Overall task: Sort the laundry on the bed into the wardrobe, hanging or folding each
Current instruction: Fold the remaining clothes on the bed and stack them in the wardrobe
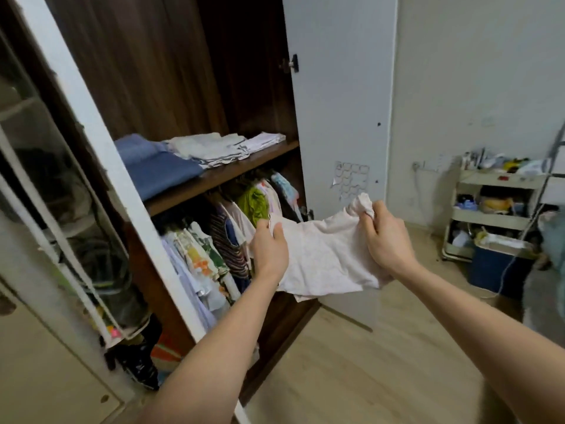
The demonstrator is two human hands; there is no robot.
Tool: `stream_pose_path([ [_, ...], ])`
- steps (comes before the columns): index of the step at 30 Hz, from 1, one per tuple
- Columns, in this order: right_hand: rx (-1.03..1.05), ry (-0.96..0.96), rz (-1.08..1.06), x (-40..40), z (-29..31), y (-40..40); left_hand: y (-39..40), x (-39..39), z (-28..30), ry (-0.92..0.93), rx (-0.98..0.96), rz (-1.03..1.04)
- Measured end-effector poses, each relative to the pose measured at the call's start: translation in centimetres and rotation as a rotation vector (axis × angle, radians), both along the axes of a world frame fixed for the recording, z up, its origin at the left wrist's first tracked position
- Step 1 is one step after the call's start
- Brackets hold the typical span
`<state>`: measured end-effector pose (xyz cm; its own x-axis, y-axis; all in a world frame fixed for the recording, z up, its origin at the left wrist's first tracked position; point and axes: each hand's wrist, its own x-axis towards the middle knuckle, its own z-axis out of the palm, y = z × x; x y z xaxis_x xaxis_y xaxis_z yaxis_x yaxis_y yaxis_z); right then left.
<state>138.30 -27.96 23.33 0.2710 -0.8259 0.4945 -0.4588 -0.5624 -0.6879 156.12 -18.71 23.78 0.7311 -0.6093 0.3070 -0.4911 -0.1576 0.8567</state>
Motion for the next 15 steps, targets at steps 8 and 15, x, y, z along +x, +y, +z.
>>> stream_pose_path([
  [8,-0.027,-0.016,0.097,10.7,0.4,-18.5,-18.0,9.9,-0.8,-0.079,0.003,0.097],
  [15,-0.096,-0.021,0.296,24.7,4.1,-32.1,-26.5,22.3,5.0,-0.193,-0.049,0.319],
])
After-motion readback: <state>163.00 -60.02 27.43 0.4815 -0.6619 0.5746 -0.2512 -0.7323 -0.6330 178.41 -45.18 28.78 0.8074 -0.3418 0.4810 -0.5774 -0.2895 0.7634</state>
